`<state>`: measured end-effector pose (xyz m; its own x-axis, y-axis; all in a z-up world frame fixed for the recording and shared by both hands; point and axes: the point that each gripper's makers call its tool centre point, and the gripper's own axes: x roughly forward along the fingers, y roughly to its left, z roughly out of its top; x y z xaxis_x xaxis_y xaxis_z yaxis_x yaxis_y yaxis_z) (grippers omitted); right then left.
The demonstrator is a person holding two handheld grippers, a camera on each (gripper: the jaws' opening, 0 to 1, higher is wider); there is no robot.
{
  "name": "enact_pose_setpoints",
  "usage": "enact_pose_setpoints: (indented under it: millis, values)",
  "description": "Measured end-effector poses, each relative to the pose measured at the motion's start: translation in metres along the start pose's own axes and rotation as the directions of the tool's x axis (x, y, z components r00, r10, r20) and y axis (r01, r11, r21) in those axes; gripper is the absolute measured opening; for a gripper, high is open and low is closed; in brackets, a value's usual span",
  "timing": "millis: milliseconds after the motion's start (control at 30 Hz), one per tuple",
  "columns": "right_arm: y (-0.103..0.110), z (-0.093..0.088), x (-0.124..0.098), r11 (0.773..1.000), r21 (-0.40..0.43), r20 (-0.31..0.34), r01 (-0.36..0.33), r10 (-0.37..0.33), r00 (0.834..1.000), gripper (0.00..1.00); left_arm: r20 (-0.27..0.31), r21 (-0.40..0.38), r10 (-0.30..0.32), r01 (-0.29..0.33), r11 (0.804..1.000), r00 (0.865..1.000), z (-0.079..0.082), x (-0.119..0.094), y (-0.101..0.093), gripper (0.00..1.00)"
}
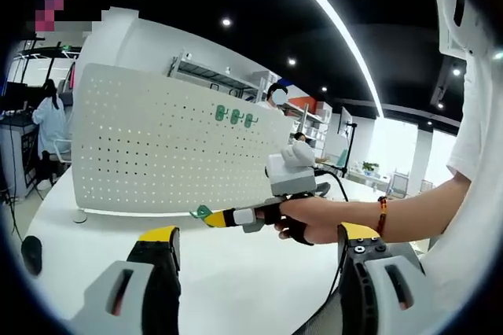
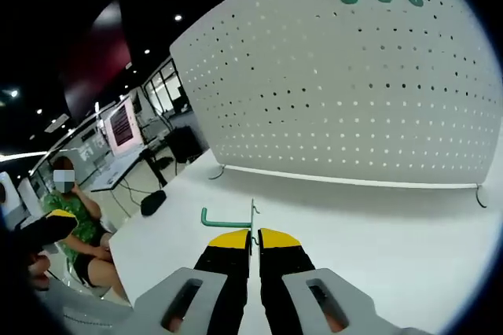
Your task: Insert the hook assembly into the mounting plate slot until the hook locks in place.
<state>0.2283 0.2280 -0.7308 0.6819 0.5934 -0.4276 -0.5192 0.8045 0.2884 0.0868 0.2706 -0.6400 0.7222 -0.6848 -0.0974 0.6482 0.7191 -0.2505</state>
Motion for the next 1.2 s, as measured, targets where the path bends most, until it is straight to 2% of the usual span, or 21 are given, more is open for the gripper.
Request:
enact_pose_setpoints:
  millis: [167,300,467,600,867,1133,1200]
  values:
    - [0.002,0.002,-0.009,1.000,-0.025,0.011,-0.009,0.009,1.000,0.02,0.017,0.000,0.008,-0.008,1.000,1.000,0.003,-0.001,-0.003,0.83]
    - [0.003,0.008,-0.017,1.000,-0.025,0.043,-0.017,0.018,0.999,0.02,0.008,-0.001,0.010,-0.010,1.000,1.000,0.002,-0.002,-0.005,0.82]
    - [0.007,0.017,-0.026,0.998,-0.047,0.078,-0.031,0.034,0.996,0.02,0.022,-0.033,0.006,-0.005,0.999,1.000,0.006,-0.002,-0.010,0.79]
    - [0.014,0.024,-0.035,0.997,-0.056,0.116,-0.049,0.055,0.992,0.02,0.034,-0.045,0.007,-0.006,0.999,0.999,0.010,-0.001,-0.013,0.78]
    - [0.029,0.027,-0.053,0.992,-0.095,0.172,-0.088,0.103,0.980,0.02,0.078,-0.090,0.000,0.007,0.996,0.997,0.021,0.000,-0.019,0.73]
    - [0.039,0.033,-0.071,0.988,-0.123,0.225,-0.096,0.122,0.967,0.02,0.099,-0.114,-0.011,0.022,0.993,0.995,0.028,0.005,-0.025,0.67]
    - [0.040,0.034,-0.075,0.982,-0.161,0.238,-0.095,0.132,0.962,0.02,0.115,-0.116,-0.016,0.030,0.993,0.993,0.031,0.007,-0.027,0.63]
